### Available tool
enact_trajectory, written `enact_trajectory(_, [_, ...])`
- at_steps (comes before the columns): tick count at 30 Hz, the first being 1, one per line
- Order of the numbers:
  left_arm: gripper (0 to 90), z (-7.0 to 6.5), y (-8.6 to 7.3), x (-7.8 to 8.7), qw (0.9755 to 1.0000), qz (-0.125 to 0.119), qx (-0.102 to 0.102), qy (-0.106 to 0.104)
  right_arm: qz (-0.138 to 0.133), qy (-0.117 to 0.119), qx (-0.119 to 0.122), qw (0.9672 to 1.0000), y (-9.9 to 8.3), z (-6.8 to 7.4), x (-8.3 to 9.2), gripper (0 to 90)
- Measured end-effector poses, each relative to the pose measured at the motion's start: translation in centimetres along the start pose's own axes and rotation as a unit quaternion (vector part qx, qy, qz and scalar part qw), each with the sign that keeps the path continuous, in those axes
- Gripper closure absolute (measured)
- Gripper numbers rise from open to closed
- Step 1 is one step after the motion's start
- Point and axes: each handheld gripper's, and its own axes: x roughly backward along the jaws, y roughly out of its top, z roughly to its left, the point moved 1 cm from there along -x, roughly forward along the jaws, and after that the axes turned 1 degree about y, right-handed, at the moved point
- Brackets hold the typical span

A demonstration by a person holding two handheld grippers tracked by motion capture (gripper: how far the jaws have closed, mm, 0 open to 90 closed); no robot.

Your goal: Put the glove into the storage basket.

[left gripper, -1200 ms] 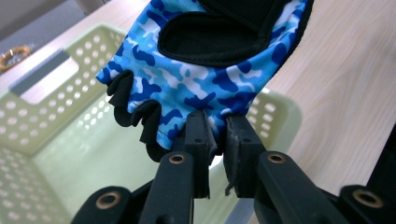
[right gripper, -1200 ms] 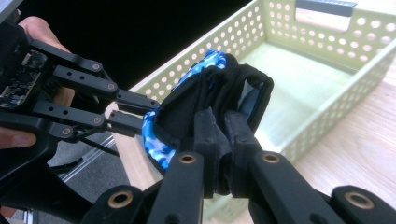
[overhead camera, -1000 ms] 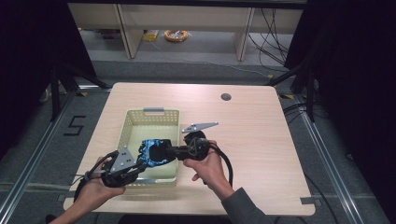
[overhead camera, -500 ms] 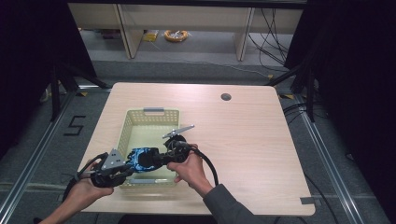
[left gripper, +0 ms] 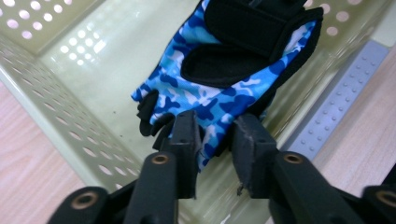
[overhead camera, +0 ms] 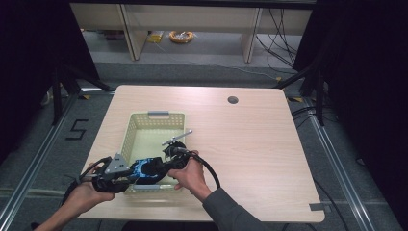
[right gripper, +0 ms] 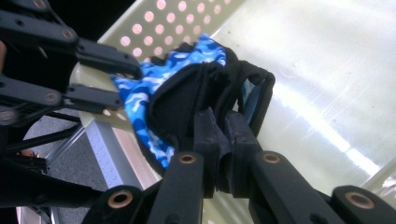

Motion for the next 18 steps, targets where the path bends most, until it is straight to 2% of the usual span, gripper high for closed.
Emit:
enact_trajectory(1, [64.9,0.1,0.2,0.2,1.0,0.0,-0.005,0.003,-0.007,0.001,0.017,0.9998,0.0,-0.2,-0.1,85.5])
enact_trajectory(2, [63.2,0.2,0.3,0.4,1.0,0.001,-0.006,0.0,-0.007,0.001,0.014,0.9999,0.1,-0.2,-0.2,85.6])
enact_trajectory(3, [61.3,0.1,0.3,0.5,1.0,0.001,0.007,-0.004,0.003,-0.007,-0.003,1.0,0.0,-0.1,-0.1,85.6])
enact_trajectory(4, [59.9,0.4,0.5,0.8,1.0,-0.002,0.002,-0.006,0.001,-0.005,0.003,1.0,0.1,-0.2,-0.2,85.6])
enact_trajectory(6, [57.1,0.7,0.7,1.4,0.9999,-0.006,0.008,-0.005,0.002,-0.012,0.003,0.9999,0.0,-0.3,-0.3,85.6])
enact_trajectory(7, [55.9,0.9,0.8,1.6,0.9999,-0.009,0.009,-0.004,-0.003,-0.007,0.01,0.9999,0.0,-0.3,-0.3,85.6])
enact_trajectory(9, [57.0,1.2,1.0,2.0,0.9998,-0.018,-0.006,0.006,-0.002,-0.005,0.01,0.9999,0.0,-0.3,-0.3,85.6])
enact_trajectory(11, [56.8,1.1,1.2,2.1,0.9997,-0.022,0.003,0.005,0.002,-0.01,0.001,0.9999,0.0,-0.3,-0.3,85.5])
enact_trajectory(12, [56.2,1.2,1.2,2.1,0.9997,-0.024,0.001,0.006,0.005,-0.011,-0.003,0.9999,0.0,-0.2,-0.3,85.5])
enact_trajectory(14, [55.5,1.1,1.3,2.1,0.9996,-0.028,0.003,0.003,0.006,-0.012,0.002,0.9999,-0.1,-0.3,-0.3,85.1])
enact_trajectory(15, [55.2,1.0,1.4,2.1,0.9996,-0.027,0.001,0.003,0.005,-0.01,0.016,0.9998,-0.2,-0.4,-0.4,84.8])
enact_trajectory(16, [54.9,1.0,1.4,2.1,0.9995,-0.031,0.003,0.001,0.007,-0.009,0.017,0.9998,-0.2,-0.4,-0.4,84.4])
enact_trajectory(17, [54.1,0.9,1.4,2.0,0.9993,-0.037,0.003,-0.001,0.017,-0.013,-0.002,0.9998,-0.3,-0.1,-0.2,84.2])
enact_trajectory(18, [53.4,0.8,1.4,2.0,0.9993,-0.036,0.011,-0.005,0.014,-0.011,0.014,0.9997,-0.4,-0.2,-0.3,83.9])
